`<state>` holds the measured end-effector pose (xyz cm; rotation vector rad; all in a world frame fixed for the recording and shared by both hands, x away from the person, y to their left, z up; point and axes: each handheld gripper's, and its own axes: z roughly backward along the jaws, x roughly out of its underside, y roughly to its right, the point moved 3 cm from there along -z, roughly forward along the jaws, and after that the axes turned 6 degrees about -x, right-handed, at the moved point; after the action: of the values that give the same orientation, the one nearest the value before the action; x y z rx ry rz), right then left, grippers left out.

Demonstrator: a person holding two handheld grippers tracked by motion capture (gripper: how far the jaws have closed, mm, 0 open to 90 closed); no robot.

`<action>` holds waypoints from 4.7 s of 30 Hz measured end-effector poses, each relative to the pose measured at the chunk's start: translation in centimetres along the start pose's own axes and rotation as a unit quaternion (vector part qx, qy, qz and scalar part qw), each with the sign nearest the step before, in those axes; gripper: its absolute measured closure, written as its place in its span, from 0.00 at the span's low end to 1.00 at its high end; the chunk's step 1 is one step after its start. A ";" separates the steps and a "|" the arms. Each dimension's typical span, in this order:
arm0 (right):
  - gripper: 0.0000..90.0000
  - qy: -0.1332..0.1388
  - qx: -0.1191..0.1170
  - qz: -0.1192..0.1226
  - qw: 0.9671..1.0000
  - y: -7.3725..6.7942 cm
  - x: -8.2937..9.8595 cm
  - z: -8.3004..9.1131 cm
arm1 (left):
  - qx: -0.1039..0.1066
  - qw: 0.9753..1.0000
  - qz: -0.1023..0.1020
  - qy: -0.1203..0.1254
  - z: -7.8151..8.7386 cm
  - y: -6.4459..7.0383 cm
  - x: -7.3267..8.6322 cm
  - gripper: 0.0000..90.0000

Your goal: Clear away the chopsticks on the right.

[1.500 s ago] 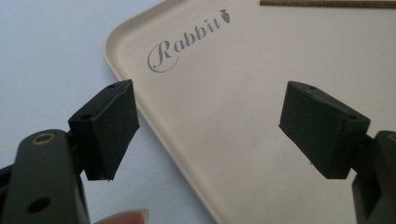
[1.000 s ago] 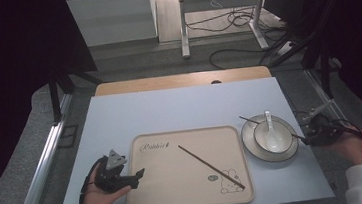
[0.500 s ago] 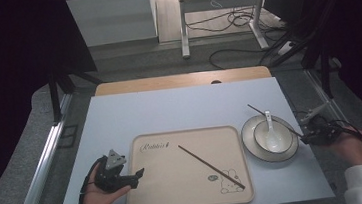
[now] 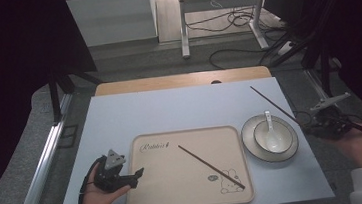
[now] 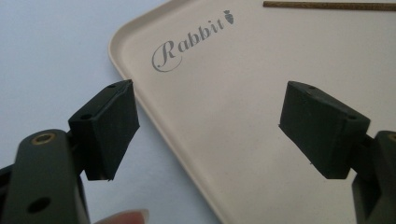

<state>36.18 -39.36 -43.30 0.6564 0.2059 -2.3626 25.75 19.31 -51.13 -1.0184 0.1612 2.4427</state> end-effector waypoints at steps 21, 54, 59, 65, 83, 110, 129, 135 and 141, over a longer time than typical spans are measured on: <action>0.93 0.023 -0.078 0.067 0.994 -11.2 -5.3 0.2 | 0.000 1.000 0.000 0.002 0.1 0.0 0.0 0.22; 0.92 -0.133 -0.144 0.111 0.974 -22.4 -3.0 -9.7 | 0.001 1.000 0.000 0.002 0.1 0.1 0.0 0.22; 0.91 -0.143 -0.139 0.114 0.973 -22.8 -2.7 -10.1 | 0.001 1.000 0.001 0.003 0.1 0.1 0.0 0.22; 0.90 -0.145 -0.141 0.127 0.971 -23.2 -2.7 -10.2 | 0.002 1.000 -0.002 0.000 0.0 0.1 0.0 0.22; 0.49 -0.011 -0.188 0.167 0.968 -26.2 -7.8 -8.9 | -0.003 1.000 0.002 0.008 0.6 -0.3 0.0 0.22; 0.99 -0.057 -0.199 0.111 0.972 -27.3 -14.8 -19.7 | 0.001 1.000 0.011 0.012 0.7 -0.8 0.3 0.22; 1.00 -0.045 -0.090 0.012 0.995 -19.5 -13.2 -18.2 | 0.002 1.000 0.010 0.013 0.7 -0.8 0.2 0.22; 1.00 -0.049 -0.064 -0.004 0.997 -17.9 -12.2 -17.5 | 0.003 1.000 0.009 0.014 0.7 -0.8 0.2 0.22; 0.99 -0.059 -0.033 -0.018 0.998 -16.7 -10.9 -16.4 | 0.004 1.000 0.008 0.013 0.7 -0.8 0.2 0.22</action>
<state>39.18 -15.35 -52.34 0.4847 0.2454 -2.4095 25.61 20.24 -50.70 -1.0497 0.1897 2.4422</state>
